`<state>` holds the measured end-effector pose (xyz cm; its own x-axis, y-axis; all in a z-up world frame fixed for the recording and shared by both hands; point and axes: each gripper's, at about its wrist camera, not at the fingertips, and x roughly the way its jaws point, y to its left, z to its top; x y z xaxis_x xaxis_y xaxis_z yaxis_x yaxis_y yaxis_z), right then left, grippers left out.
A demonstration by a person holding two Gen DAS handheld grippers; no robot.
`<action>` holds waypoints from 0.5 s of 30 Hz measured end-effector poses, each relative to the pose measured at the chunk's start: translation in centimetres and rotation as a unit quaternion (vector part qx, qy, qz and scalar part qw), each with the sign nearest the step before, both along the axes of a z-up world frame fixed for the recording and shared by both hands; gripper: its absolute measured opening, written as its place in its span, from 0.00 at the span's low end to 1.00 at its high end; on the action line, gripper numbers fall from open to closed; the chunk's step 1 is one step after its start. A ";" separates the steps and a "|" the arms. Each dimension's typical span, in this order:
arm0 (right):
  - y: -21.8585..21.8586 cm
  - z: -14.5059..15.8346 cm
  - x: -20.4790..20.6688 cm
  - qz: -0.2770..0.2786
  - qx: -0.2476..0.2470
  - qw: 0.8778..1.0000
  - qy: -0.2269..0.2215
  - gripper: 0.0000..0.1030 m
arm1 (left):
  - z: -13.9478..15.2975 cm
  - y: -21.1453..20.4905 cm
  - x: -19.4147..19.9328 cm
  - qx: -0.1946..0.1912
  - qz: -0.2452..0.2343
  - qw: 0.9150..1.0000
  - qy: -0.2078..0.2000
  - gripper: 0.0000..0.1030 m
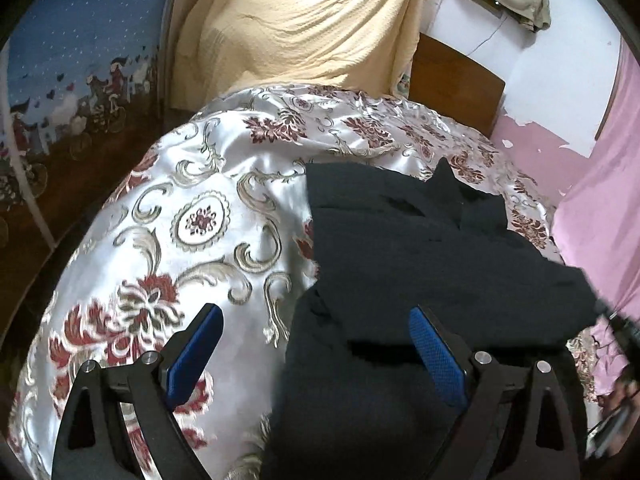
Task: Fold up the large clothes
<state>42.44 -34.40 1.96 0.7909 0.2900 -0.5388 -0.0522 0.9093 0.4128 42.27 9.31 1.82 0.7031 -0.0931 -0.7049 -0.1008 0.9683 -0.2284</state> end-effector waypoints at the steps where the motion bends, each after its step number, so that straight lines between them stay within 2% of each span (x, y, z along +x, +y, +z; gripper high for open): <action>1: -0.2 1.4 0.3 -0.016 -0.027 0.999 -0.010 0.02 | -0.1 -0.2 0.6 0.004 -0.002 1.000 0.001 0.91; 3: -1.8 2.7 0.6 -0.041 -0.052 0.998 -0.010 0.02 | -0.5 -0.8 2.1 0.011 -0.001 1.000 0.007 0.91; 5: -2.9 2.5 1.3 -0.060 -0.058 0.997 0.006 0.02 | -1.1 -1.4 3.5 0.011 -0.003 1.000 0.015 0.91; 10: -5.6 -2.5 3.1 -0.100 -0.097 0.987 0.074 0.02 | -2.9 -3.4 8.1 0.027 -0.011 0.999 0.035 0.91; 14: -6.4 -5.9 4.0 -0.099 -0.115 0.982 0.115 0.02 | -4.5 -5.2 10.5 0.069 -0.023 0.996 0.055 0.91; 15: -6.3 -5.8 3.9 -0.115 -0.139 0.976 0.120 0.03 | -4.5 -5.7 10.8 0.078 -0.025 0.995 0.054 0.91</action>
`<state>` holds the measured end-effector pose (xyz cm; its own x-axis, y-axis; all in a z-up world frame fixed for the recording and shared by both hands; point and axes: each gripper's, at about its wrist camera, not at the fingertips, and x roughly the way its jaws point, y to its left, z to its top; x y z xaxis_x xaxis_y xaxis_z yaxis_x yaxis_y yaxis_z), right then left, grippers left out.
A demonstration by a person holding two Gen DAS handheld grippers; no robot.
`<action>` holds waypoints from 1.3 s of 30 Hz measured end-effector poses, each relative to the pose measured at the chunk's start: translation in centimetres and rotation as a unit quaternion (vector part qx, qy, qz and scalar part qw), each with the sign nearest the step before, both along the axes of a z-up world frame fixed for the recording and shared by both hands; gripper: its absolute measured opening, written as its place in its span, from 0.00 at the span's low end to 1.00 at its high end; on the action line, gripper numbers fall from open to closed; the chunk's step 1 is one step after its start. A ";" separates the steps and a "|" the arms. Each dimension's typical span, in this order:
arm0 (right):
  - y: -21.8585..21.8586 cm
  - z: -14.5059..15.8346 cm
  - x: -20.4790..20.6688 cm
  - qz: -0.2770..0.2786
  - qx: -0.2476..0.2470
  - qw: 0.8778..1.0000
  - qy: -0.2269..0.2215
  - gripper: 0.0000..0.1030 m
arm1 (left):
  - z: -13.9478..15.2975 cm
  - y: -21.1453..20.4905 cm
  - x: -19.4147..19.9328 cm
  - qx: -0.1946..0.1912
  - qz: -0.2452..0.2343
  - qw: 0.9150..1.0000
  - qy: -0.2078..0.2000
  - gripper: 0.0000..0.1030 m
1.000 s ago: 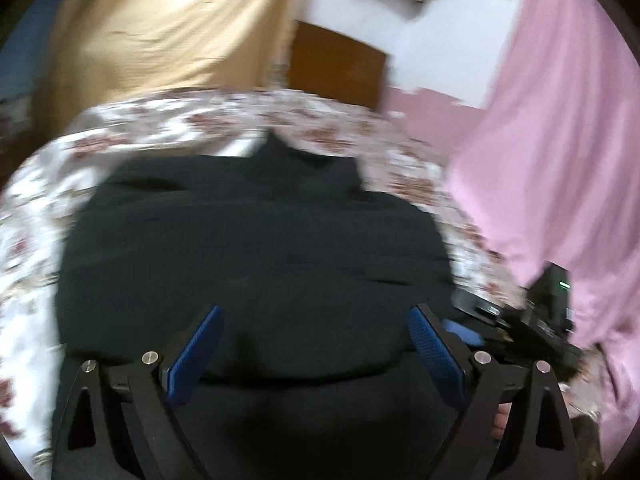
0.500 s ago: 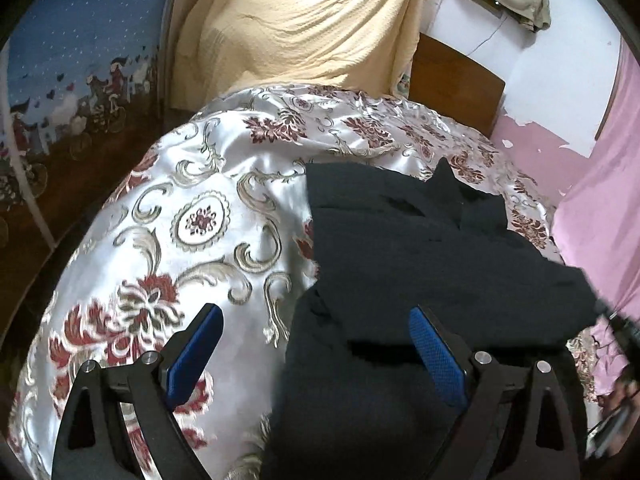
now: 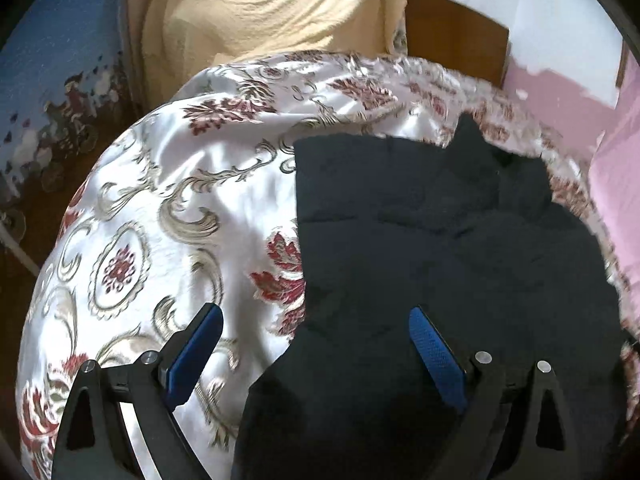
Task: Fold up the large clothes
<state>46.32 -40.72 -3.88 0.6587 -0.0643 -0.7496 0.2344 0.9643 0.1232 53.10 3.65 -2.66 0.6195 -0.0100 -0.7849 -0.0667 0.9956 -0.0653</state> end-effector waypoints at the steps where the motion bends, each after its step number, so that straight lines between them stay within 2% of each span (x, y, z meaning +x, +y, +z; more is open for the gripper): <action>1: 0.2 0.5 -0.1 -0.006 -0.023 1.000 -0.007 0.04 | 0.4 -0.4 0.1 0.000 -0.001 1.000 -0.010 0.91; 2: 0.7 1.5 0.1 -0.003 -0.053 0.998 -0.022 0.04 | 0.8 -0.7 0.0 -0.006 -0.004 1.000 -0.020 0.91; 3: 1.4 2.4 0.2 0.006 -0.069 0.997 -0.031 0.09 | 1.4 -1.2 -0.2 -0.022 -0.013 0.999 -0.036 0.91; 4: 2.1 3.1 0.6 0.022 -0.078 0.996 -0.037 0.21 | 2.1 -1.9 -0.2 -0.039 -0.029 0.998 -0.051 0.91; 6: 4.0 4.2 1.8 0.083 -0.069 0.993 -0.045 0.39 | 2.8 -3.8 -0.1 -0.044 -0.059 0.996 -0.059 0.91; 8: 5.8 3.8 3.7 0.144 -0.034 0.989 -0.021 0.39 | 2.8 -6.0 0.6 -0.031 -0.094 0.994 -0.050 0.91; 9: 6.4 3.3 4.3 0.157 -0.027 0.987 -0.006 0.39 | 2.4 -7.2 1.1 -0.018 -0.110 0.993 -0.037 0.91; 12: 7.3 1.1 6.5 0.168 -0.036 0.985 0.035 0.38 | 0.8 -8.5 2.2 0.020 -0.117 0.993 -0.017 0.91; 14: 7.0 -0.1 7.1 0.168 -0.029 0.984 0.045 0.38 | -0.3 -8.7 2.9 0.033 -0.122 0.992 -0.010 0.94; 21: 5.8 -4.1 7.4 0.170 0.042 0.984 0.035 0.36 | -3.1 -9.3 3.6 0.045 -0.130 0.990 -0.021 0.99; 27: 6.5 -5.3 7.6 0.165 0.034 0.985 0.034 0.36 | -3.8 -9.2 4.2 0.040 -0.127 0.991 -0.016 1.00; 30: 6.5 -5.1 7.5 0.166 0.036 0.985 0.031 0.37 | -3.2 -8.6 3.8 0.020 -0.133 0.991 -0.018 1.00; 32: 6.1 -4.5 7.4 0.169 0.048 0.984 0.029 0.38 | -2.4 -8.1 3.7 0.007 -0.149 0.989 0.006 1.00; 35: 5.6 -2.9 7.3 0.169 0.062 0.983 0.040 0.47 | -0.5 -7.1 4.0 -0.018 -0.167 0.985 0.040 1.00; 36: 5.5 -1.8 7.2 0.168 0.059 0.983 0.036 0.56 | 0.2 -6.8 4.3 -0.025 -0.168 0.984 0.045 1.00; 37: 5.5 -0.7 7.2 0.165 0.053 0.984 0.028 0.64 | 1.1 -6.6 4.8 -0.027 -0.162 0.985 0.046 1.00; 39: 5.3 1.4 8.0 0.159 0.052 0.986 0.013 0.71 | 3.0 -6.2 6.2 -0.032 -0.140 0.989 0.023 1.00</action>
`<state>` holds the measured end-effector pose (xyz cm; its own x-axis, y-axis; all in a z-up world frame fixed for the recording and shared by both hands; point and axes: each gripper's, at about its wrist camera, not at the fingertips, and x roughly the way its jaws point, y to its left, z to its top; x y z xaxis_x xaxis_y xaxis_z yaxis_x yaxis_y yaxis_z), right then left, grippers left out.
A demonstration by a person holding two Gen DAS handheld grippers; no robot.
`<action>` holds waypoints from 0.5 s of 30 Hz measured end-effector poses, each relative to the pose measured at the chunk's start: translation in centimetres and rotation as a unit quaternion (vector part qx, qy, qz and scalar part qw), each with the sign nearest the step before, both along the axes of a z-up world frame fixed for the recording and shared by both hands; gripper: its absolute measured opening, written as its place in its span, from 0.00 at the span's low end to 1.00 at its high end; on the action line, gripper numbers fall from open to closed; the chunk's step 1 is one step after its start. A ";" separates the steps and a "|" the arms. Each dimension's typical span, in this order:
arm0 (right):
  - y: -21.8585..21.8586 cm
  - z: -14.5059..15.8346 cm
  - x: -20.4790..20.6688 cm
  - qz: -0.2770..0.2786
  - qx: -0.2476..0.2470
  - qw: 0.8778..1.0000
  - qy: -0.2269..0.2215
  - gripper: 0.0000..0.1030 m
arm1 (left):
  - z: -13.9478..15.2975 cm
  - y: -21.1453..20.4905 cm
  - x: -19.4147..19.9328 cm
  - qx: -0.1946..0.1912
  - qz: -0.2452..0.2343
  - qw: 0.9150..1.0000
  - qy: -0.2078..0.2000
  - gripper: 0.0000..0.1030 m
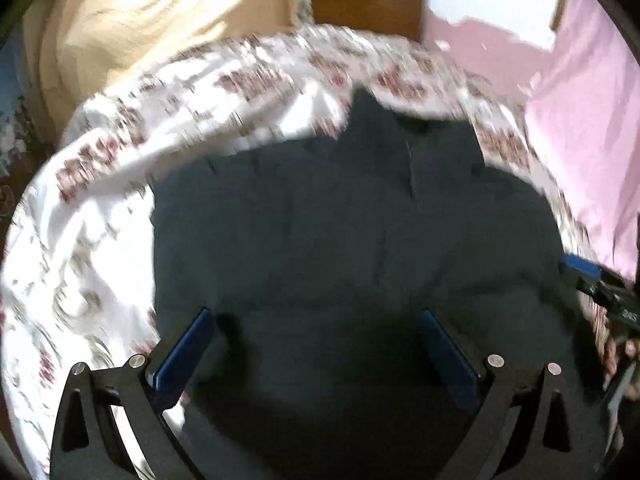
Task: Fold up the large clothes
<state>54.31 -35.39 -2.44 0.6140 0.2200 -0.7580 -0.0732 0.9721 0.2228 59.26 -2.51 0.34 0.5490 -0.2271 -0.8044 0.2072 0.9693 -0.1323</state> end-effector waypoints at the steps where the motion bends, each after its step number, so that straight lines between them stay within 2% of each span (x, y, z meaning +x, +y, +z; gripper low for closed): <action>1: -0.1 0.9 0.7 -0.007 0.003 1.000 -0.002 0.73 | 0.7 0.1 0.7 -0.008 0.010 1.000 -0.014 1.00; 2: -0.2 1.5 1.5 -0.014 0.004 1.000 -0.001 0.73 | 1.6 0.0 2.0 -0.021 0.023 0.999 -0.029 1.00; 6: -0.9 3.2 7.5 -0.069 0.012 0.997 0.010 0.73 | 3.4 -1.8 8.0 -0.057 0.047 0.997 -0.037 1.00; 10: -0.9 3.7 14.2 -0.124 0.019 0.992 0.005 0.73 | 3.9 -5.1 13.0 -0.037 0.058 0.996 -0.056 1.00; 13: -0.9 3.3 18.2 -0.150 0.034 0.988 0.000 0.70 | 2.9 -7.0 15.7 -0.018 0.076 0.995 -0.056 0.97; 14: -0.6 3.1 18.7 -0.153 0.038 0.987 0.001 0.69 | 2.4 -7.4 16.2 -0.014 0.079 0.995 -0.052 0.88; 15: -0.4 2.5 19.8 -0.154 0.041 0.987 0.007 0.64 | 1.8 -7.8 16.7 -0.012 0.080 0.996 -0.049 0.73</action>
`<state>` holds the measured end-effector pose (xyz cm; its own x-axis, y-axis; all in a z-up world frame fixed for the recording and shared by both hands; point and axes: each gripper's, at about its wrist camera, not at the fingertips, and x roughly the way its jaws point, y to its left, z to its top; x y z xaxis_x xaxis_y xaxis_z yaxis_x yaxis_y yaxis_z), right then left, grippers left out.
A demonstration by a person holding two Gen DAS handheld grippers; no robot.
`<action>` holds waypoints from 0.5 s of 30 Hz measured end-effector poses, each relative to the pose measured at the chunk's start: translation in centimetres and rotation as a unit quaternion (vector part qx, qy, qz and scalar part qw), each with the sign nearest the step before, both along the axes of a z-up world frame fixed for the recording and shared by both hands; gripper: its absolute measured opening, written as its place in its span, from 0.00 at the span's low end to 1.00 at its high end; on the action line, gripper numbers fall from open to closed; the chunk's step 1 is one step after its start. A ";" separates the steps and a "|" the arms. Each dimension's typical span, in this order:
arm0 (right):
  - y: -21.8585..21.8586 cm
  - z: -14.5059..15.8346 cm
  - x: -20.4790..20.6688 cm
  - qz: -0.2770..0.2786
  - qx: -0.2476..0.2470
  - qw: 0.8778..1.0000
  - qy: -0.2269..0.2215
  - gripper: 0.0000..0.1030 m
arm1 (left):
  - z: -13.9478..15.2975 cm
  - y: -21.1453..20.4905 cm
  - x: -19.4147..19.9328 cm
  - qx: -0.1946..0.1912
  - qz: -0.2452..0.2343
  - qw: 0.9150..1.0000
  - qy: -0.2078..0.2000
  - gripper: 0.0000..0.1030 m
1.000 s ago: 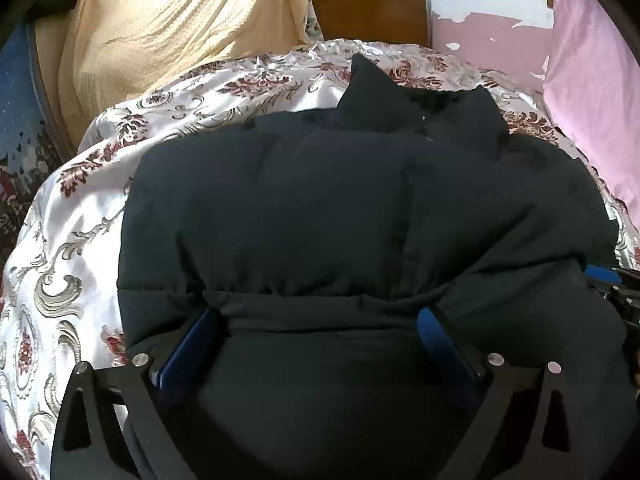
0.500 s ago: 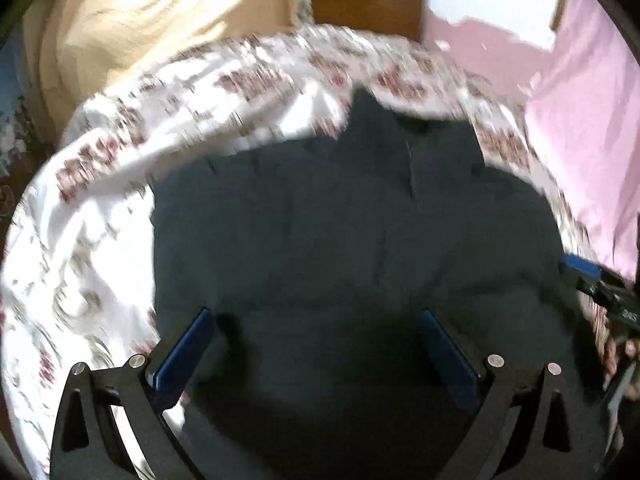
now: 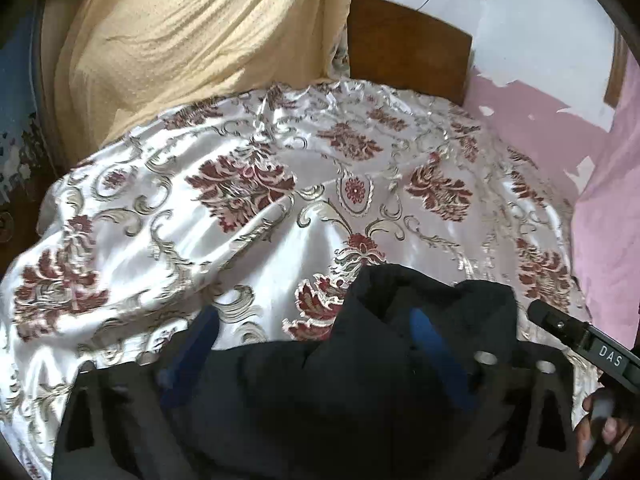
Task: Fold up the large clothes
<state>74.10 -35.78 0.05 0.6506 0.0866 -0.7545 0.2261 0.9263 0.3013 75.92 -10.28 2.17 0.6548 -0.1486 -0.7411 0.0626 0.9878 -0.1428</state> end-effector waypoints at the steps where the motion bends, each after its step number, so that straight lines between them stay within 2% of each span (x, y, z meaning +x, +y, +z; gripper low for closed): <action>1: 0.2 -0.5 0.7 0.002 0.003 1.000 0.006 0.59 | -0.9 -0.4 0.7 0.002 0.003 1.000 0.012 0.64; 3: 0.7 -1.8 2.1 0.006 -0.002 1.000 0.021 0.53 | -2.3 -0.6 1.5 -0.007 -0.004 0.999 0.032 0.31; 4: 1.0 -2.3 2.3 0.004 -0.010 1.000 0.024 0.41 | -2.7 -0.6 1.6 -0.009 -0.011 0.999 0.035 0.23; 5: 1.2 -2.7 2.5 0.005 -0.015 1.000 0.027 0.34 | -2.9 -0.7 1.6 -0.010 -0.019 0.999 0.038 0.07; 6: 1.2 -3.2 2.5 0.008 -0.013 0.999 0.032 0.20 | -2.8 -0.6 1.3 -0.013 -0.024 0.999 0.037 0.06; 7: 1.2 -3.3 2.4 0.008 -0.014 0.999 0.031 0.15 | -2.4 -0.1 0.8 -0.024 -0.026 0.999 0.025 0.06; 11: 0.7 -0.8 -0.4 0.024 -0.022 0.999 -0.013 0.12 | -0.3 1.5 -2.3 -0.041 -0.028 0.999 -0.004 0.05; 15: 0.7 3.1 -5.4 0.052 -0.032 0.996 -0.058 0.11 | 3.1 3.3 -6.9 -0.045 -0.042 0.997 -0.043 0.05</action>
